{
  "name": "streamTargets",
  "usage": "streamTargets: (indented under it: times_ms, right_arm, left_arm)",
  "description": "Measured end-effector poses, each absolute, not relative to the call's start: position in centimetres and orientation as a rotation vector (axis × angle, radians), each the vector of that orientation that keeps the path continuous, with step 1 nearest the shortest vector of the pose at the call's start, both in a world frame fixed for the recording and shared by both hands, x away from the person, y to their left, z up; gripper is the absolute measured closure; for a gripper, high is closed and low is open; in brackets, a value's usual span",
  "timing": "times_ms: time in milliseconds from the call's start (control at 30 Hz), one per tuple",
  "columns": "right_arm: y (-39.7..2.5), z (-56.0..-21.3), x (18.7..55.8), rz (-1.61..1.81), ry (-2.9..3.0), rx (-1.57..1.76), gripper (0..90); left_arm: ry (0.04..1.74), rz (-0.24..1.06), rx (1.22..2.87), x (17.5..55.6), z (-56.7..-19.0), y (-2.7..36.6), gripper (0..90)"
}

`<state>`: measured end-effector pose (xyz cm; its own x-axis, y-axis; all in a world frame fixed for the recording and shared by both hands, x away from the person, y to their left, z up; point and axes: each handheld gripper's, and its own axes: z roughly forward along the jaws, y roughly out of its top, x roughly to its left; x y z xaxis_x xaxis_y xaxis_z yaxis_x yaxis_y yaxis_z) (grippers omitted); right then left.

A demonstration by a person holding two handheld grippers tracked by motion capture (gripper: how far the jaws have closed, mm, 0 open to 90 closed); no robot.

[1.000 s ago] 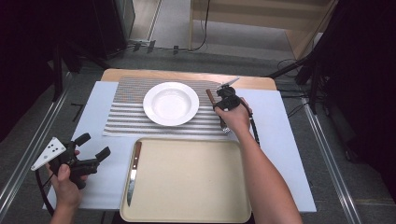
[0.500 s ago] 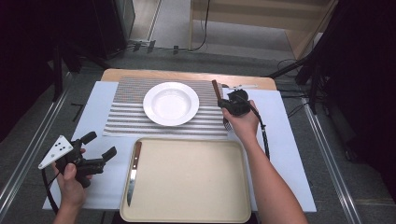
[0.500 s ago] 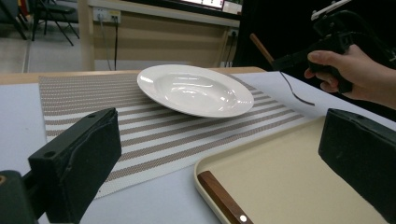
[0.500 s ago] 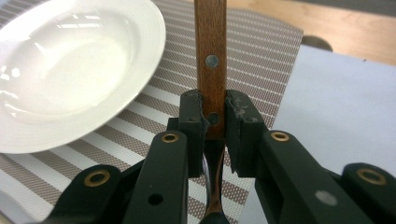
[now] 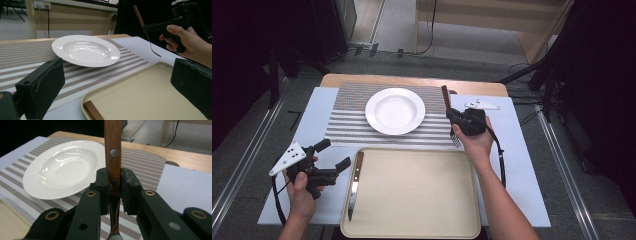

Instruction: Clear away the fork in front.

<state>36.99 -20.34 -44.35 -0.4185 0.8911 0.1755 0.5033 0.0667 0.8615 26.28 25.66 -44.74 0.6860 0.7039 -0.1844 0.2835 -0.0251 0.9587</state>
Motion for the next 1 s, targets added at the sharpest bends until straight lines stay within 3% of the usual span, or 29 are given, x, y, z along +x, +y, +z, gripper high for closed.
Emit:
streamTargets:
  times_ms: [600,1000]
  right_arm:
    - [-19.6,-43.9,31.8,1.452,1.874,1.218,76.5]
    - [-17.3,-43.5,27.4,1.510,1.875,1.092,76.5]
  left_arm:
    - [0.736,0.345,1.627,27.5,-43.1,19.4,0.1]
    - [0.721,0.312,1.615,27.5,-42.1,16.1,11.9]
